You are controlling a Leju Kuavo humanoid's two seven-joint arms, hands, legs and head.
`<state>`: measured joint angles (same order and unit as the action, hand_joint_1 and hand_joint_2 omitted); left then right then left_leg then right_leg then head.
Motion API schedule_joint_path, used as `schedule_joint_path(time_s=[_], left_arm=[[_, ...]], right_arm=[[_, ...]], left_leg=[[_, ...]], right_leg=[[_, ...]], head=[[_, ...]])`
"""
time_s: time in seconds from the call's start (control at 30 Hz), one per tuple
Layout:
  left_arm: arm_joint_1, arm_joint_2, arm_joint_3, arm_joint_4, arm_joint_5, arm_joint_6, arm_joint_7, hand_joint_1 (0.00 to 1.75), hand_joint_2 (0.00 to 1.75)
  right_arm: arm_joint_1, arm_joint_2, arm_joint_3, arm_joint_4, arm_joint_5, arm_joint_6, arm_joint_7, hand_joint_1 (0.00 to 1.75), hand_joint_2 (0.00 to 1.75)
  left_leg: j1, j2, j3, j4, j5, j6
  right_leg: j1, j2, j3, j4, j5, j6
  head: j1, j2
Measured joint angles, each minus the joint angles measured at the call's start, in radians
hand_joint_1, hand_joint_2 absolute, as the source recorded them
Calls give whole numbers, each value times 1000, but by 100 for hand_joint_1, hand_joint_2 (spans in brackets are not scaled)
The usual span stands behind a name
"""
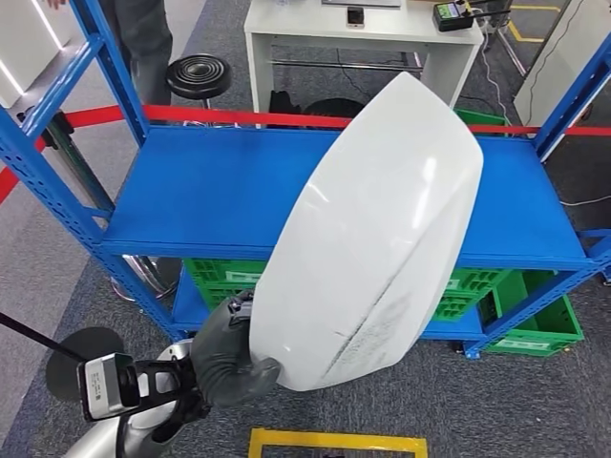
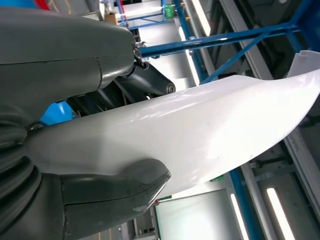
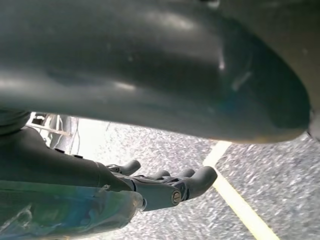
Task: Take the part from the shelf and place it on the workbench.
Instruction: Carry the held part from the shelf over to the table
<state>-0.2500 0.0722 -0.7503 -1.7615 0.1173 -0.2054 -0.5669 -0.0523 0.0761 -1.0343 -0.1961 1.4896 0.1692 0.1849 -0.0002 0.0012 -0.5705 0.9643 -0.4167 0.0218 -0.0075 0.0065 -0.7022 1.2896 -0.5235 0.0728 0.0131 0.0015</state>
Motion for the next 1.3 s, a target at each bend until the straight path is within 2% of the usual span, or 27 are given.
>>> schedule_joint_path(time_s=[0.07, 0.13, 0.17, 0.27, 0.33, 0.4, 0.43, 0.47, 0.5, 0.53, 0.6, 0.67, 0.7, 0.77, 0.8, 0.83, 0.9, 0.93, 0.97, 1.0, 1.03, 1.07, 1.1, 1.17, 1.2, 1.27, 1.3], left_arm=[[0, 1, -4, 3, -5, 11, 0, 175, 175], [-2, 2, -8, 4, -12, 25, 0, 175, 175], [-4, 2, -10, 4, -15, 31, 0, 175, 175], [-8, 7, -18, 4, -22, 46, 3, 175, 175], [-9, 13, -23, 4, -28, 55, 6, 175, 175], [-11, 19, -27, 4, -33, 62, 8, 175, 175], [-11, 22, -29, 4, -35, 65, 9, 175, 175], [-11, 25, -31, 4, -36, 67, 10, 175, 175], [-11, 27, -33, 4, -39, 69, 10, 175, 175], [-12, 29, -35, 4, -41, 71, 11, 175, 175], [-17, 31, -39, 4, -45, 76, 12, 175, 175], [-25, 32, -42, 4, -49, 82, 12, 175, 175], [-28, 33, -44, 4, -50, 84, 13, 175, 175], [-31, 35, -47, 4, -52, 87, 14, 175, 175], [-31, 35, -49, 4, -52, 87, 14, 175, 175], [-32, 35, -51, 4, -52, 87, 15, 175, 175], [-33, 36, -53, 4, -52, 87, 14, 175, 175], [-33, 36, -54, 4, -52, 87, 14, 175, 175], [-33, 37, -55, 4, -52, 87, 14, 175, 175], [-33, 37, -57, 4, -52, 87, 14, 175, 175], [-34, 38, -58, 4, -52, 87, 14, 175, 175], [-34, 39, -60, 4, -52, 87, 14, 175, 175], [-35, 39, -61, 4, -52, 88, 14, 175, 175], [-39, 40, -64, 4, -52, 89, 14, 175, 175], [-41, 40, -66, 3, -52, 89, 14, 175, 175], [-45, 41, -69, 3, -52, 89, 14, 175, 175], [-46, 41, -70, 3, -52, 90, 14, 175, 175]], right_arm=[[-2, 0, 1, 0, -1, -14, 11, 0, 0], [-7, 0, 2, 0, 0, -29, 37, 0, 0], [-9, 0, 2, 0, 0, -35, 52, 0, 0], [-11, -4, 2, 0, 0, -44, 80, 0, 0], [-11, -9, 2, 0, -1, -46, 86, 0, 0], [-12, -14, 2, -1, -3, -46, 87, 0, 0], [-12, -15, 2, -1, -4, -44, 88, 0, 0], [-11, -16, 2, -2, -5, -43, 88, 0, 0], [-11, -16, 2, -2, -4, -41, 88, 0, 0], [-11, -16, 2, -2, -2, -41, 88, 0, 0], [-12, -16, 4, -2, 1, -43, 89, 0, 0], [-12, -17, 7, -2, 3, -47, 86, 0, 0], [-11, -19, 9, -2, 3, -49, 84, 0, 0], [-9, -23, 13, -2, 4, -52, 77, 0, 0], [-8, -26, 14, -2, 4, -53, 75, 0, 0], [-6, -28, 14, -2, 4, -53, 74, 0, 0], [-5, -29, 15, -2, 4, -53, 74, 0, 0], [-5, -29, 16, -2, 4, -52, 73, 0, 0], [-5, -29, 17, -2, 4, -53, 72, 0, 0], [-5, -30, 17, -2, 4, -53, 70, 0, 0], [-5, -31, 18, -2, 4, -54, 68, 0, 0], [-5, -31, 18, -2, 4, -54, 64, 0, 0], [-7, -32, 19, -2, 3, -54, 59, 0, 0], [-12, -32, 20, -2, 3, -54, 49, 0, 0], [-14, -32, 20, -2, 3, -54, 46, 0, 0], [-15, -32, 20, -2, 3, -54, 43, 0, 0], [-15, -32, 20, -2, 3, -54, 43, 0, 0]], left_leg=[[1, 0, -22, 3, 18, -7], [-1, -1, -34, 6, 33, -17], [-2, -1, -37, 7, 40, -23], [0, -2, -45, 10, 48, -40], [1, -2, -68, 62, -14, -50], [2, -2, -110, 186, -114, -56], [2, -2, -127, 251, -145, -58], [2, -2, -132, 294, -153, -58], [2, -2, -121, 306, -139, -57], [2, -2, -92, 279, -111, -54], [1, -2, 10, 146, -72, -46], [-2, -2, 89, 26, -77, -37], [-4, -3, 101, 1, -83, -32], [-4, -2, 89, -4, -73, -18], [-3, -1, 80, -3, -63, -9], [-1, 0, 69, -4, -52, -2], [0, 1, 44, -4, -30, 6], [-1, 1, 30, -3, -19, 6], [-1, 1, 17, -2, -9, 5], [-1, 1, 3, -1, 2, 3], [-1, 1, -10, 0, 11, 1], [-1, 1, -22, 1, 20, -1], [-1, 1, -31, 3, 29, -5], [-4, 0, -41, 5, 45, -14], [-5, 0, -43, 5, 52, -20], [-5, 0, -48, 3, 64, -31], [-4, -1, -55, 9, 54, -37]], right_leg=[[-3, 0, 94, -111, 47, 1], [-3, 3, 194, -257, 45, -3], [-2, 5, 217, -297, 35, -8], [1, 4, 207, -309, 43, -36], [0, 1, 190, -311, 63, -55], [0, -1, 162, -309, 86, -63], [1, -1, 147, -308, 98, -63], [3, -1, 132, -308, 109, -62], [4, -1, 118, -307, 119, -61], [4, -1, 104, -307, 130, -60], [6, 0, 83, -304, 148, -55], [9, 1, 70, -300, 165, -45], [9, 1, 67, -300, 174, -39], [6, 1, 60, -301, 184, -27], [5, 1, 52, -289, 167, -21], [4, 1, 38, -257, 132, -15], [2, 0, 1, -134, 31, -6], [2, 0, -15, -64, -6, -2], [2, 0, -20, -14, -20, -1], [2, 0, -8, 1, -12, 0], [1, 0, 23, -21, 13, 0], [1, 0, 72, -78, 41, -1], [0, 0, 130, -158, 51, -3], [2, 3, 212, -285, 43, -12], [4, 4, 226, -312, 33, -18], [4, 4, 212, -316, 44, -34], [3, 2, 204, -315, 53, -42]], head=[[0, 0], [0, 0], [-1, 0], [-2, 0], [-4, 0], [-7, 0], [-7, 0], [-7, 0], [-7, 0], [-7, 0], [-7, 0], [-7, 0], [-6, 0], [-6, 0], [-4, 0], [-2, 0], [4, 0], [5, 0], [5, 0], [5, 0], [5, 0], [5, 0], [5, 0], [4, 0], [4, 0], [5, 0], [5, 0]])
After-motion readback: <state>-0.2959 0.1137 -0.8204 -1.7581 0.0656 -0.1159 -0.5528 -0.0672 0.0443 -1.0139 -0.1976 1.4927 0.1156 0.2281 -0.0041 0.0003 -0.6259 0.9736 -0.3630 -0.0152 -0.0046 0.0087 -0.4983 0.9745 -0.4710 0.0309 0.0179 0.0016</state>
